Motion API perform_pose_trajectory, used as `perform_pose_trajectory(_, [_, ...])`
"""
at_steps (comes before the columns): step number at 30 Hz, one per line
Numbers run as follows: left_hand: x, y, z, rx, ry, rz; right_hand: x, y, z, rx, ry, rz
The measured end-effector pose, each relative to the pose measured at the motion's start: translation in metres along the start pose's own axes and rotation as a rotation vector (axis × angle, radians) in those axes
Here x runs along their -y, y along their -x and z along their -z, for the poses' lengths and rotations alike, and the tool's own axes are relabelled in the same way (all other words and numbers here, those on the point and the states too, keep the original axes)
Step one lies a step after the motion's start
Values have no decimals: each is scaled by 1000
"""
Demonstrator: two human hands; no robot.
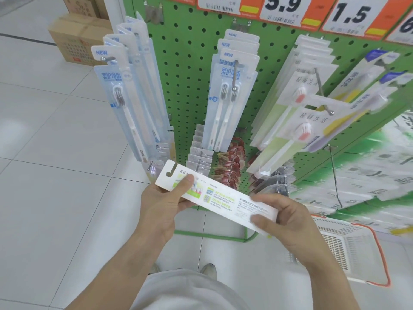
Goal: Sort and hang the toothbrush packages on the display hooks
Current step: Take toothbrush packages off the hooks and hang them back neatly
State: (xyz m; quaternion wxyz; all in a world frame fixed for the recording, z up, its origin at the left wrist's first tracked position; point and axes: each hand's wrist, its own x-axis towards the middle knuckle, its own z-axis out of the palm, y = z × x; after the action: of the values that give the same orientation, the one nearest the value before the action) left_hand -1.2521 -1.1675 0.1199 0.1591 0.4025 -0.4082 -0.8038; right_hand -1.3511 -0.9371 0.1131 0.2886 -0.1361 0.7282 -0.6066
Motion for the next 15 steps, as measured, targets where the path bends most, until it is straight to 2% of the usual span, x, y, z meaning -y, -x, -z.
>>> perform_pose_trajectory(3, [-1,4,-7,14,7,5,-4,-1,-3,-85,561,135])
perform_pose_trajectory(8, [-4,14,-18,105,9,54,-19,1,-37,-65,863,238])
perform_pose_trajectory(12, [-8,22,-24,204,-152,-21,-32,-2,-47,-144,836,282])
perform_pose_trajectory(15, [-4,30,-33,314,-464,-190,-29,0,-43,-187,756,192])
